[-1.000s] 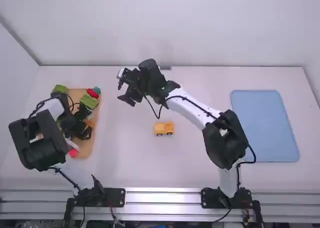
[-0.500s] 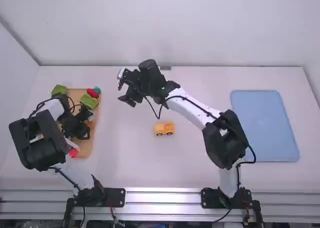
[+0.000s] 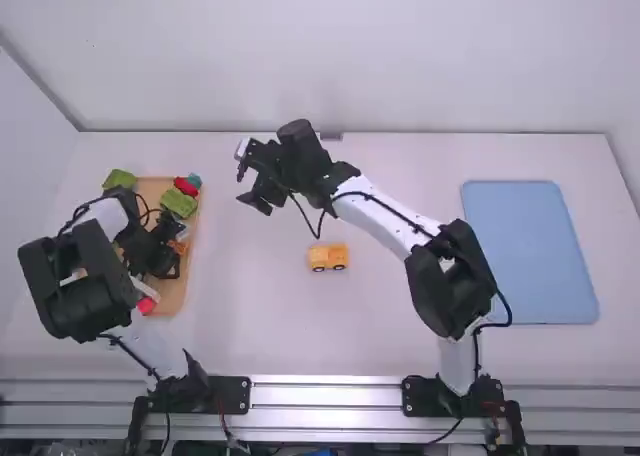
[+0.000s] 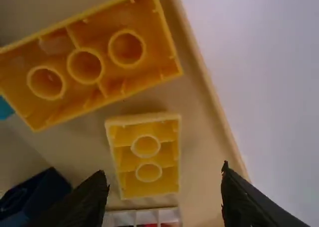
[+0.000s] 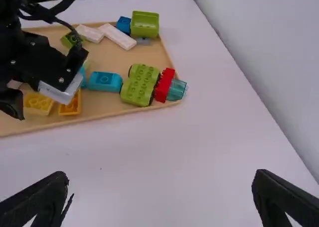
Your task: Assemble lego blocks to make yellow taxi
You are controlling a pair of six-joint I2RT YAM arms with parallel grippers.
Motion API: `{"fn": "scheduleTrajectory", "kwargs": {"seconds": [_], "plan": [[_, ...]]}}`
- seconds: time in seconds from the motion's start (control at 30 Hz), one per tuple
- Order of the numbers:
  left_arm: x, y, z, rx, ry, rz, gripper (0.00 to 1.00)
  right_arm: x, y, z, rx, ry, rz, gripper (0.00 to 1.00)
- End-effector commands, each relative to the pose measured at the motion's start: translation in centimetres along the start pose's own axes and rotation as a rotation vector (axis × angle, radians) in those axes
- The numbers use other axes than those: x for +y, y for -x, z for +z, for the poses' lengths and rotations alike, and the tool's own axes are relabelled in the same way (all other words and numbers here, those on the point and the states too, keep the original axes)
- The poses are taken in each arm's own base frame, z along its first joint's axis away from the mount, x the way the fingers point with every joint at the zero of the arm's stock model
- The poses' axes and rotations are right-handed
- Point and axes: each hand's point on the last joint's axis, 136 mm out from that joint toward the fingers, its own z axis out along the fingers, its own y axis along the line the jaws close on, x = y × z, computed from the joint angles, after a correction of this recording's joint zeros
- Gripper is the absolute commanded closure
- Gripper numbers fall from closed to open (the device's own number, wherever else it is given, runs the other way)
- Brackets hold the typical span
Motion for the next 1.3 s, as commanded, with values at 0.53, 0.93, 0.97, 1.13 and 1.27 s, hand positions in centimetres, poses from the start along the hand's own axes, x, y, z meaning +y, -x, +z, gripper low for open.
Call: {"fn": "scheduleTrajectory", "kwargs": {"seconds": [0.53,0.93,0.97,1.13,1.27], "plan": [[0.5,-0.7,2.0,0.014,0.059,-0.084,0.53,-1.7,0.9,-0.6,0.005,-0.084,-0.039,0.02],[0.2,0.0,2.0,-0.029,0.034,-0.076,0.69,-1.7,0.7,-0.6,0.011,-0.082,-0.035,0.02],[0.1,0.1,2.0,-0.030,0.034,-0.076,0.67,-1.7,0.7,-0.6,0.012,-0.082,-0.034,0.02],[0.3,0.1,2.0,-0.033,0.041,-0.144,0.57,-1.7,0.7,-0.6,0.014,-0.080,-0.034,0.02],[0.3,0.2,2.0,-0.036,0.038,-0.142,0.61,-1.6,0.6,-0.6,0.017,-0.079,-0.033,0.02]]}}
